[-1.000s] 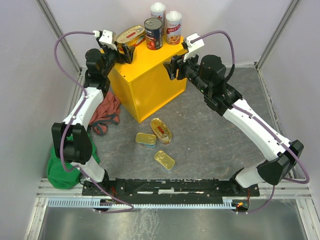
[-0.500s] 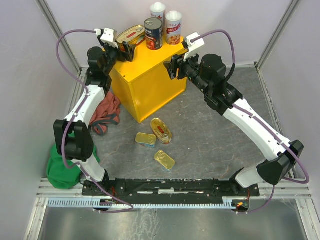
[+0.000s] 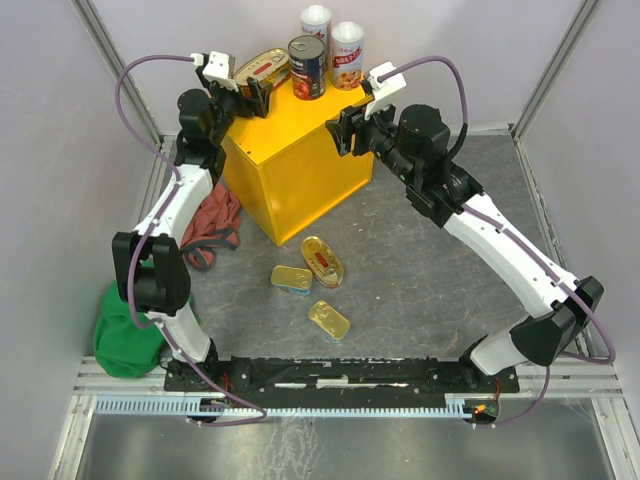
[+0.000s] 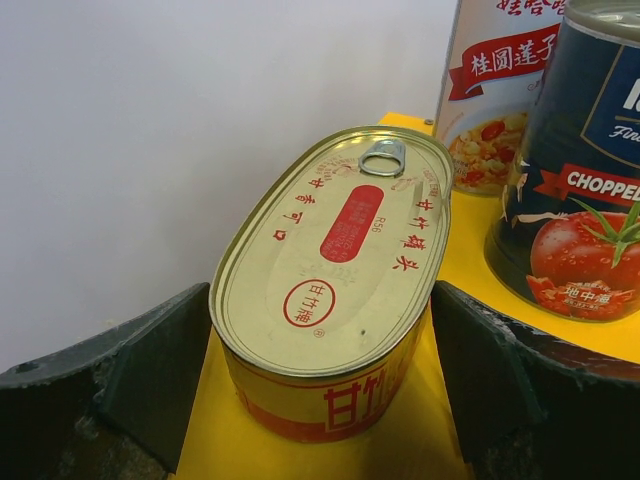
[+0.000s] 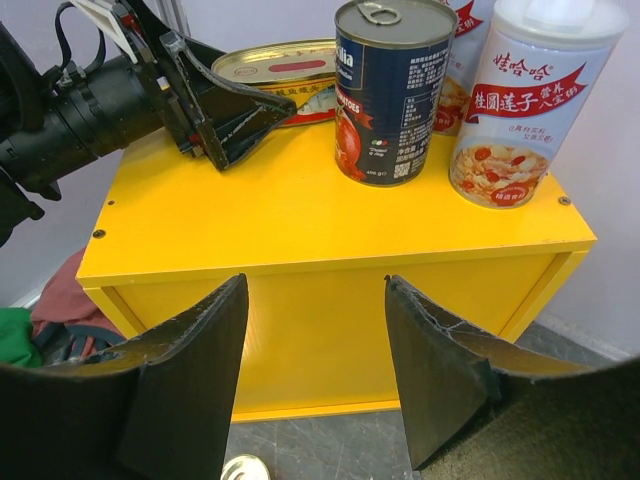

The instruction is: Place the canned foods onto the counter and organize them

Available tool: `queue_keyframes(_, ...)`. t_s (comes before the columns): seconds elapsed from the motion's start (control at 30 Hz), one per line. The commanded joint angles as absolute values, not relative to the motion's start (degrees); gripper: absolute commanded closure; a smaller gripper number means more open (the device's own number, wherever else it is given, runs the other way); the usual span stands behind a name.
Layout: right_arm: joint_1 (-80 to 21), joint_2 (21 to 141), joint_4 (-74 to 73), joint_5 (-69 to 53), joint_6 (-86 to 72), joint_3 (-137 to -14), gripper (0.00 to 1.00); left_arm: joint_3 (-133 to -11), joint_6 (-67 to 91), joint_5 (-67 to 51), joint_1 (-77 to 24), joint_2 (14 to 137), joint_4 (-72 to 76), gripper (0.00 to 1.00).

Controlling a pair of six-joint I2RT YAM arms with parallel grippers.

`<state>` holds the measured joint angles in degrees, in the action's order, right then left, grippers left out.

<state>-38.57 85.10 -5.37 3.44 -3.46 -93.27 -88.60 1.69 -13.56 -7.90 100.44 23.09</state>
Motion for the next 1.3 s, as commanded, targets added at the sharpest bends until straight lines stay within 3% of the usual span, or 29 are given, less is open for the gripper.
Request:
queue_keyframes(0.0, -38.34, 85.72, -3.88, 3.28, -2.37, -96.32, 0.35, -91.20, 3.49, -13.21, -8.02, 101.07, 26.46, 0.05)
queue_keyframes(0.67, -38.01, 84.26, -1.65, 3.27, -3.05, -93.08, 0.35, -90.00, 0.89, -28.21, -7.99, 100.34, 27.17, 0.21)
queue_keyframes(0.93, -37.91, 83.65, -0.88, 2.77, -3.52, -92.03, 0.35, -90.19, -0.08, -19.13, -7.90, 99.29, 23.48, 0.19)
queue_keyframes(1.1, -37.91, 83.56, -0.90, 2.47, -3.52, -92.02, 0.35, -90.25, 0.75, -10.32, -7.91, 98.67, 21.96, 0.08)
queue_keyframes(1.27, -37.90, 83.66, -0.89, 2.38, -3.67, -92.10, 0.35, -90.34, 0.96, -7.97, -7.90, 98.54, 21.40, 0.06)
